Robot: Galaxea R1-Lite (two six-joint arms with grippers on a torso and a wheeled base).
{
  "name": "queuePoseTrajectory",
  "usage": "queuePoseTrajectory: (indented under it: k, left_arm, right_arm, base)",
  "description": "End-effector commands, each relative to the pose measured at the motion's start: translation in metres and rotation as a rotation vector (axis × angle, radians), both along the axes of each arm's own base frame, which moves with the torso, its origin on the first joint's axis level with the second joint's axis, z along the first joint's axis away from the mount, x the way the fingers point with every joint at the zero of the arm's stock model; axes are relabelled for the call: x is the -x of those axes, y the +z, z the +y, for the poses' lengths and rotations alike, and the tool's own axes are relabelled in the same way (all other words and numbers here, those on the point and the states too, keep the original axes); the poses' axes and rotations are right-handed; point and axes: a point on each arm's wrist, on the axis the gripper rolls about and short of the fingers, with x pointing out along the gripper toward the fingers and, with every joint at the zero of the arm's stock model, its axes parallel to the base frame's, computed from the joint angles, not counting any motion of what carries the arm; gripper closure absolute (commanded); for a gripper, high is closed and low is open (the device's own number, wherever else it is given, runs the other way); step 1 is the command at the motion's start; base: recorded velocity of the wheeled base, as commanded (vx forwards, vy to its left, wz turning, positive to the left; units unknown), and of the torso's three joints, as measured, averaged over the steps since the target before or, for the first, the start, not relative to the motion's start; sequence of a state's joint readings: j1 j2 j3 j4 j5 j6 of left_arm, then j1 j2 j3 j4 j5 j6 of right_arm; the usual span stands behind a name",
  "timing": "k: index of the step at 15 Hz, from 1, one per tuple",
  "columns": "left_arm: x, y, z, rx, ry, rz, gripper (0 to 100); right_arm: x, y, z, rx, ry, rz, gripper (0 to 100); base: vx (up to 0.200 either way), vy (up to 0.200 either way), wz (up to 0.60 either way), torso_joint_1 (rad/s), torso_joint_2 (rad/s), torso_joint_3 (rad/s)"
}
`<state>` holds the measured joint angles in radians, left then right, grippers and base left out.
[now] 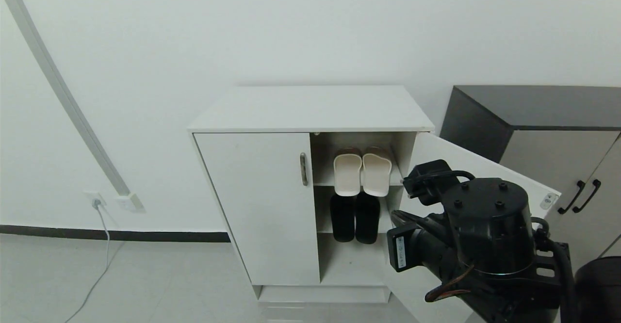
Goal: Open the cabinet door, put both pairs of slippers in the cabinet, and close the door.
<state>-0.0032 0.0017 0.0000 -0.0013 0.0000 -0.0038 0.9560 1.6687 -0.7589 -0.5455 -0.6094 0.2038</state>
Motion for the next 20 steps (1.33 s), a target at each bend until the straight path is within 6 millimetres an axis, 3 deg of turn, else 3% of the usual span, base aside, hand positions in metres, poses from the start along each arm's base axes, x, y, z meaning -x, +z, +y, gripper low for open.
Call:
queuePoseTrajectory:
  k: [1, 12, 18, 20]
  left_arm:
    - [0.0000, 0.0000, 0.0000, 0.001, 0.000, 0.000, 100]
    - [0.0000, 0.0000, 0.0000, 0.001, 0.000, 0.000, 100]
    - [0.0000, 0.0000, 0.0000, 0.001, 0.000, 0.000, 100]
    - [0.0000, 0.0000, 0.0000, 0.001, 0.000, 0.000, 100]
  right_arm:
    - [0.0001, 0.0001, -0.0003, 0.001, 0.000, -0.001, 100]
    - [-0.0004, 0.0012, -0.0020, -0.001, -0.004, -0.007, 100]
    - [0.0001, -0.0001, -0.0024, 0.006, 0.000, -0.006, 100]
    - [0.0001, 0.0008, -0.0025, 0.001, 0.002, -0.009, 100]
  base:
    - [0.000, 0.000, 0.00, 0.203, -0.50, -0.310]
    - [0.000, 0.000, 0.00, 0.232, -0.54, -0.311]
    - [0.000, 0.000, 0.00, 0.017, -0.04, -0.019]
    - [0.000, 0.000, -0.60, -0.005, 0.00, -0.002]
